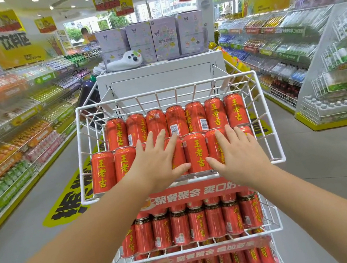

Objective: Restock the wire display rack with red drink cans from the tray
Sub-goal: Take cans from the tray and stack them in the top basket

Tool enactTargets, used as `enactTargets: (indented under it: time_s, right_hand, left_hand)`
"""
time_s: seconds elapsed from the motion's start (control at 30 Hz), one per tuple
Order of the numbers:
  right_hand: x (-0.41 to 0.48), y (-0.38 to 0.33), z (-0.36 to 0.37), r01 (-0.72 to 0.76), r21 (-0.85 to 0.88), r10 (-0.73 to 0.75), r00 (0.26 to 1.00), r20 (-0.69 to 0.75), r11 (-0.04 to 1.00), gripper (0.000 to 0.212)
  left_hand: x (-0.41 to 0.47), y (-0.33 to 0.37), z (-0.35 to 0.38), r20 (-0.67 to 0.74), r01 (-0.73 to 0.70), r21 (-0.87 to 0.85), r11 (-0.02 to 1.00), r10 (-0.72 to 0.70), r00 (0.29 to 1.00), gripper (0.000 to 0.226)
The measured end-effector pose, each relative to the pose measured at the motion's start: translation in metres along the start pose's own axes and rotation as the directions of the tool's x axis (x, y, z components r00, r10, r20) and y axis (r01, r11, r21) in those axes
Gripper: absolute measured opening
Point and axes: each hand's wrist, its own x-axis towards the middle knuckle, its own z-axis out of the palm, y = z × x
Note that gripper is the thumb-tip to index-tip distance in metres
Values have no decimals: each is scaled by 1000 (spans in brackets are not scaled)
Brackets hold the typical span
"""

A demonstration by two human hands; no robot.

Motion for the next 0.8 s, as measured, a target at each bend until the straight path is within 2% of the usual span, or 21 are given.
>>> enactTargets:
  time_s: [0.3, 0.6, 0.8]
  right_hand:
    - [-56, -58, 13, -10, -22, 11, 999, 50, 1000, 85]
    - [-134, -167, 37, -93, -52, 99, 988, 123, 994, 82]
    - [-185, -231, 86, -116, -69, 128, 967, 222, 991, 88]
  left_hand:
    - [-71, -33, 27, 13, -5, 32, 999, 5, 1000, 97]
    - [-184, -97, 74, -15, -113, -21, 993, 113, 993, 101]
    - [-250, -121, 139, 3, -194, -66, 979, 195, 981, 93]
